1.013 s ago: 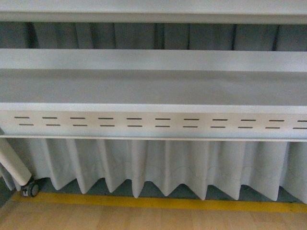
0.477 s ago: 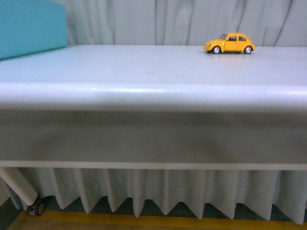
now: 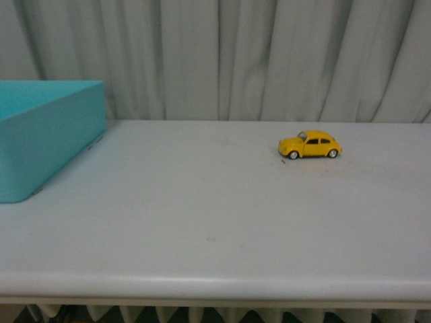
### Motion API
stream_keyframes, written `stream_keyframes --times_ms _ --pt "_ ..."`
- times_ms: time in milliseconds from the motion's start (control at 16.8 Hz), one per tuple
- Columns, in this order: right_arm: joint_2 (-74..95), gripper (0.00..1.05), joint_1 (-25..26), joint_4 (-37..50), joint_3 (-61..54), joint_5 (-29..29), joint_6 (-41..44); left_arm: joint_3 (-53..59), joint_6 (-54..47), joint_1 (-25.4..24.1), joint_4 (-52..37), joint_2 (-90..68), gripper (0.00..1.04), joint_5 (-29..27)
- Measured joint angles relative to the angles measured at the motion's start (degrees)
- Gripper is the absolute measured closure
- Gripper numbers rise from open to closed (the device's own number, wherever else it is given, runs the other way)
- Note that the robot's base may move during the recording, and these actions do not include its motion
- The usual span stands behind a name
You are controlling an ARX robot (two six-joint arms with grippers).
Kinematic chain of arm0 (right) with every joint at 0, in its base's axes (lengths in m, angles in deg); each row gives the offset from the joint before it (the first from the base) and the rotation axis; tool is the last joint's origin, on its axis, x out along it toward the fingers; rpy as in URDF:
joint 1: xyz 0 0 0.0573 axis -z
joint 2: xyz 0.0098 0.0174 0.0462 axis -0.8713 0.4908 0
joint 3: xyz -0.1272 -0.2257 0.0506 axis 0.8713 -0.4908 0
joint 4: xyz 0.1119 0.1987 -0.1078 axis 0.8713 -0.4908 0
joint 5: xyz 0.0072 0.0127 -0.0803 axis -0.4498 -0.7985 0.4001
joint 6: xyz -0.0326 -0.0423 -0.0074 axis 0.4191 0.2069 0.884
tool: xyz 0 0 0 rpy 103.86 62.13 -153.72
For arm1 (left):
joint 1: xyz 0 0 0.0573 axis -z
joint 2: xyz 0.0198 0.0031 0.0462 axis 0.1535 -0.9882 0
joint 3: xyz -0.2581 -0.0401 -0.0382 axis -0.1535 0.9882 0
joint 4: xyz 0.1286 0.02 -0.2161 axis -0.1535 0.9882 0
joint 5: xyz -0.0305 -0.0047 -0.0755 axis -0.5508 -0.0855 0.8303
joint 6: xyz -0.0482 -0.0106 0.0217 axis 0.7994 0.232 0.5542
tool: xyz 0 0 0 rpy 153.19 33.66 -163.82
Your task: Wind up and store yellow beetle toy
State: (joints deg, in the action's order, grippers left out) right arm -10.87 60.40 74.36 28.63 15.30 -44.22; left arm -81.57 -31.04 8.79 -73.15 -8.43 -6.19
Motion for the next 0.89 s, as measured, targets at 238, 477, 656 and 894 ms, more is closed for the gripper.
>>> stream_keyframes --times_ms 238,477,656,894 --pt "0.0 0.07 0.0 -0.1 0.0 0.0 -0.2 0.0 0.0 0.0 0.0 0.0 0.07 0.0" --pt "0.0 0.07 0.0 -0.1 0.0 0.0 -0.2 0.0 0.0 0.0 -0.1 0.0 0.07 0.0" --pt "0.0 0.07 0.0 0.2 0.0 0.0 -0.2 0.0 0.0 0.0 -0.3 0.0 0.07 0.0" --pt "0.0 0.07 0.0 0.0 0.0 0.0 -0.2 0.0 0.0 0.0 -0.1 0.0 0.07 0.0"
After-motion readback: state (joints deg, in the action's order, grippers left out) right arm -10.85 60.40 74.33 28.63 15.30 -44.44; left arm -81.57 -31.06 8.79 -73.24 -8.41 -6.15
